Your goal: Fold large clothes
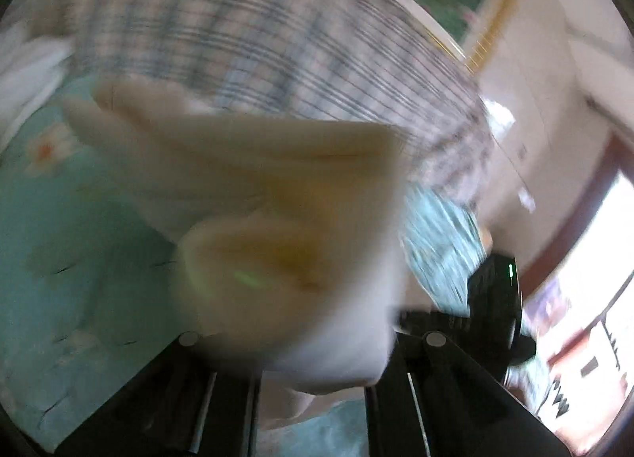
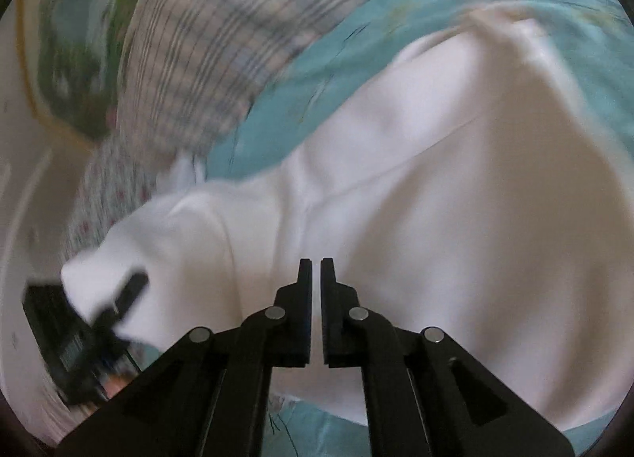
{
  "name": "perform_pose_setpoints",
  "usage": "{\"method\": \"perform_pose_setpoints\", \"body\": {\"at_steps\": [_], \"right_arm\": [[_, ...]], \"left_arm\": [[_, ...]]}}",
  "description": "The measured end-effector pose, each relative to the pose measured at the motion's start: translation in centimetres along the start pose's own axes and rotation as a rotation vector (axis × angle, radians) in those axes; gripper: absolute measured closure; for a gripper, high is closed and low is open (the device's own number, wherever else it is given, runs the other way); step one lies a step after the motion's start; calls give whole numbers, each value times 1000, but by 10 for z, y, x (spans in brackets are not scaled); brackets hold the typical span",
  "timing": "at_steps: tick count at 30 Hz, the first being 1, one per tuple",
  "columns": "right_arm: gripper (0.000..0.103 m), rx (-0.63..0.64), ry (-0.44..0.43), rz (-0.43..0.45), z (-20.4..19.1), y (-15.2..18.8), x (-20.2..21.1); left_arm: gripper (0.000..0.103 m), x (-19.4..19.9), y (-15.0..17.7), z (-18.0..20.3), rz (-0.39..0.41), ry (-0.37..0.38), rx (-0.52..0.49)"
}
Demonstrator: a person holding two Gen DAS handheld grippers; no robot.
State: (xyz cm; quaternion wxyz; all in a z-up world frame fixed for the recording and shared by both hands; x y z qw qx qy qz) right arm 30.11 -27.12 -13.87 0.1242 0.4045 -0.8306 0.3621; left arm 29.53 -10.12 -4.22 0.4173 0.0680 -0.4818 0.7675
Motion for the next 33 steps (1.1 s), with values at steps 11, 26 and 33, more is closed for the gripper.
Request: {"method": "perform_pose_setpoints", "body": {"at_steps": [11, 26, 33], "right_arm": [[42, -156, -132, 31, 50, -30, 35], [91, 139, 25, -54, 21, -77, -13], [91, 146, 158, 23, 60, -71, 37]], "left_arm": [[97, -117, 94, 48, -260, -67, -262], [97, -101, 79, 77, -195, -52, -330], [97, -132, 100, 104, -287, 36, -351]]}}
Point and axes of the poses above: each gripper's, at about its wrist camera, not at the fingertips, and x roughly against the way its jaws point, z to its right, y to its underside, the point moved 8 cm from there along -x, roughly the way its jaws point, and after that the axes turned 8 degrees about x, right-handed, at the moved point
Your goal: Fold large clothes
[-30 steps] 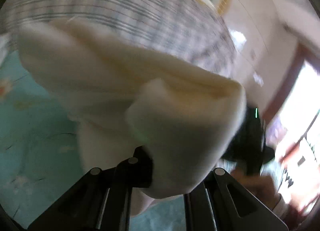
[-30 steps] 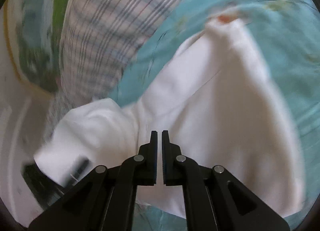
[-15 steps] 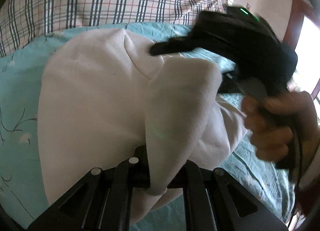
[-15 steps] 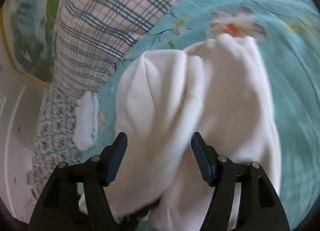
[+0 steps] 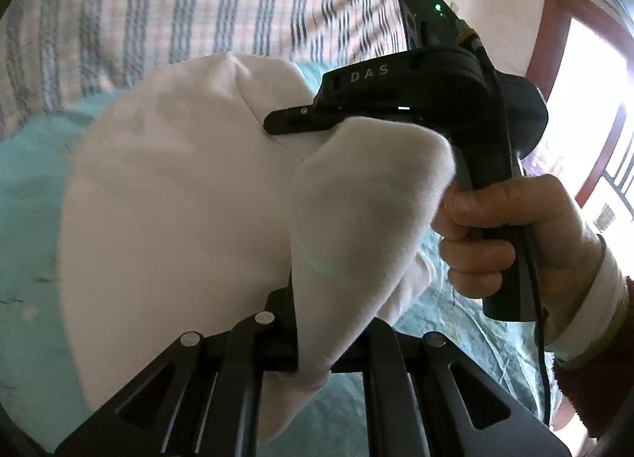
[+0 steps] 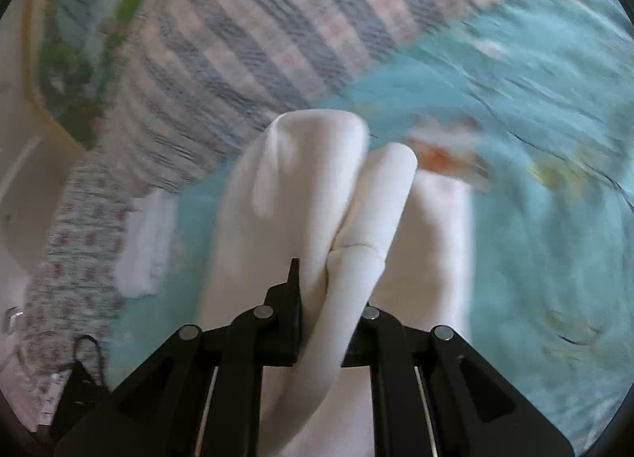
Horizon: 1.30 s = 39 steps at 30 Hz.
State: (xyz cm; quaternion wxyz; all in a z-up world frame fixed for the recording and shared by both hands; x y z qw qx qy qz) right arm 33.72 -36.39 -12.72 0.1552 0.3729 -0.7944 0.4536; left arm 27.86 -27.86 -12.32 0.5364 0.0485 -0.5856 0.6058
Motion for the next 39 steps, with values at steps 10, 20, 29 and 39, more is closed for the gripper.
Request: {"method": "perform_pose_setpoints", "body": {"at_steps": [10, 20, 29, 39], "right_arm": [[83, -92, 27, -32, 39, 23, -20], [25, -24, 120, 20, 22, 24, 33], [24, -46, 97, -76, 28, 47, 17], [24, -74, 28, -97, 26, 49, 6]], "left_arm": [[93, -17, 12, -3, -64, 28, 31], [36, 68, 37, -3, -15, 86, 145], [16, 83, 27, -109, 1, 28, 477], [16, 21, 17, -138, -138, 167, 618]]}}
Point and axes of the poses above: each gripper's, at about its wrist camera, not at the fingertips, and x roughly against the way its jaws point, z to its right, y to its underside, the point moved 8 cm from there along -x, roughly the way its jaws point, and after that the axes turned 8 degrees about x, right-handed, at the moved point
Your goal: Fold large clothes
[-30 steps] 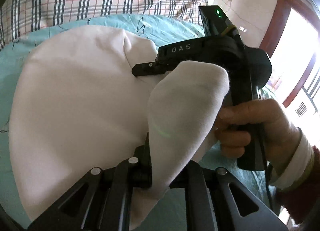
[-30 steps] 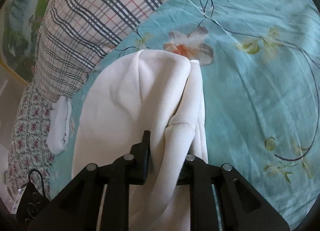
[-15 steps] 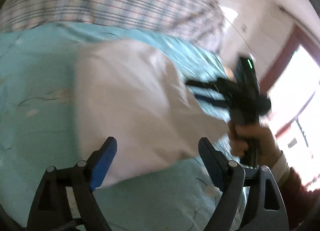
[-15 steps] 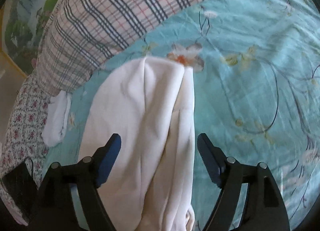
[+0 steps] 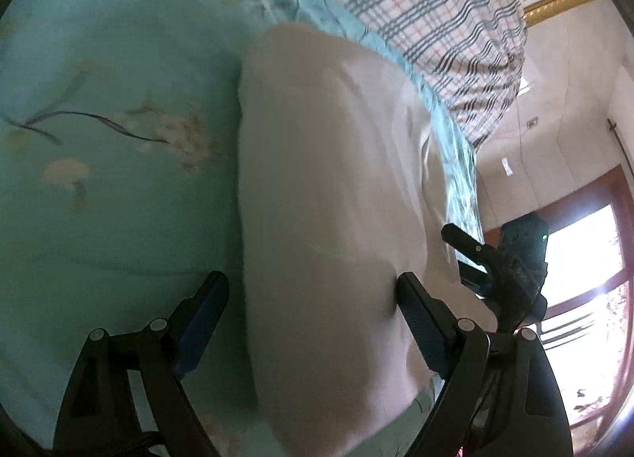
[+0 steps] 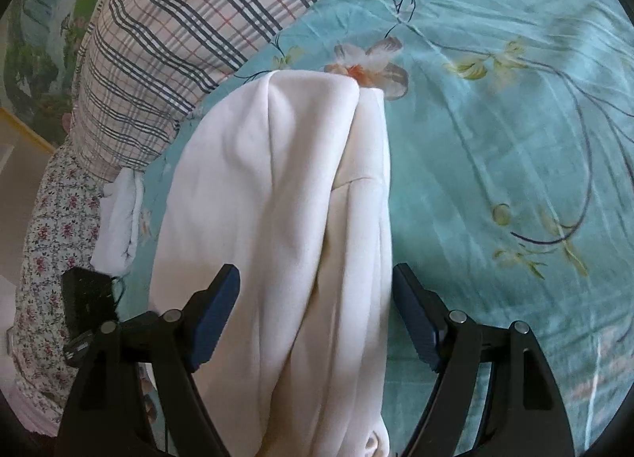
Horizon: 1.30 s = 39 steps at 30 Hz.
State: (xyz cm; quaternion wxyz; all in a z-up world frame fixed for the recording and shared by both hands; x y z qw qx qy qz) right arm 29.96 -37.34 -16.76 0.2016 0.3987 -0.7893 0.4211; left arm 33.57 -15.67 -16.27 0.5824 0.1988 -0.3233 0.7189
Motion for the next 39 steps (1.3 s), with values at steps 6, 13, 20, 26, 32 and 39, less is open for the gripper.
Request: {"method": "perform_pose_setpoints", "body": {"at_steps": [6, 13, 20, 26, 32, 39], "right_arm": [[33, 20, -11, -36, -5, 0, -14], [82, -22, -49, -37, -14, 4, -16], [84, 46, -156, -20, -89, 25, -10], [84, 110, -320, -108, -169, 61, -59], [84, 157, -369, -169, -220, 90, -100], [70, 162, -247, -208, -209, 98, -115]], "left_arm": [[32, -34, -15, 10, -23, -6, -61], [58, -24, -12, 22, 15, -8, -135], [60, 51, 14, 19, 104, -47, -183], [60, 142, 42, -43, 179, -128, -96], [59, 184, 63, -100, 239, -176, -17], [46, 170, 68, -149, 242, -132, 97]]}}
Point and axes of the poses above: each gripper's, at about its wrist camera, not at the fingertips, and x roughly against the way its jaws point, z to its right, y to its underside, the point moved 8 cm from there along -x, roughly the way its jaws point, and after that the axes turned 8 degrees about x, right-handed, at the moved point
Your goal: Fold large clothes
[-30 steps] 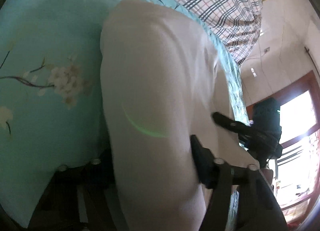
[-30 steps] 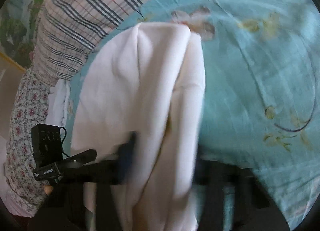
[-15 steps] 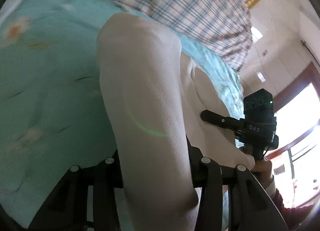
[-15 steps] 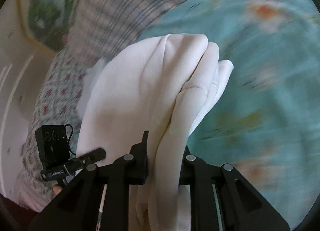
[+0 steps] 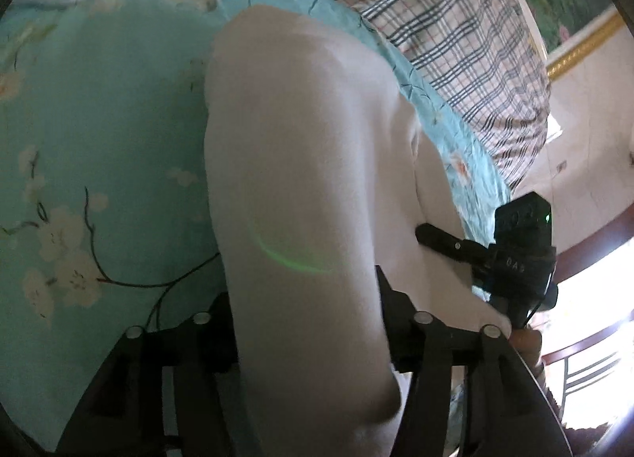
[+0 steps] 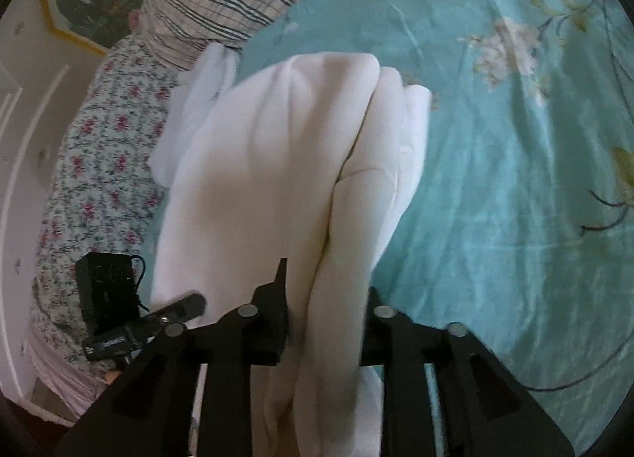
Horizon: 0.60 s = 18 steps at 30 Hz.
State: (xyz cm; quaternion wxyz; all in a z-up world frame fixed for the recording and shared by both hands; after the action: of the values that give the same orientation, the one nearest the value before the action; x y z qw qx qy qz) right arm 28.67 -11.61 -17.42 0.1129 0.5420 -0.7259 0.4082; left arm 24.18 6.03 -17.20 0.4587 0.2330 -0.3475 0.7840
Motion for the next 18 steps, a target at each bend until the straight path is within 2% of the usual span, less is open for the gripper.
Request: {"method": "perform_pose_setpoints", "body": {"at_steps": [3, 7, 10, 13, 16, 18], "right_arm": [[63, -1, 60, 13, 5, -1, 16], [57, 33, 182, 112, 2, -5, 61], [58, 79, 162, 168, -20, -6, 81], [58, 117, 121, 126, -35, -1, 68], [58, 98, 178, 82, -28, 1, 45], [60, 59, 166, 55, -20, 1, 29]], "left_arm": [[42, 7, 0, 2, 0, -34, -20], [42, 39, 4, 6, 55, -65, -65], [42, 73, 1, 10, 147, -40, -79], [43, 88, -4, 23, 198, 12, -107], [44, 79, -7, 34, 193, 1, -156], [46, 71, -3, 37, 180, 4, -181]]}}
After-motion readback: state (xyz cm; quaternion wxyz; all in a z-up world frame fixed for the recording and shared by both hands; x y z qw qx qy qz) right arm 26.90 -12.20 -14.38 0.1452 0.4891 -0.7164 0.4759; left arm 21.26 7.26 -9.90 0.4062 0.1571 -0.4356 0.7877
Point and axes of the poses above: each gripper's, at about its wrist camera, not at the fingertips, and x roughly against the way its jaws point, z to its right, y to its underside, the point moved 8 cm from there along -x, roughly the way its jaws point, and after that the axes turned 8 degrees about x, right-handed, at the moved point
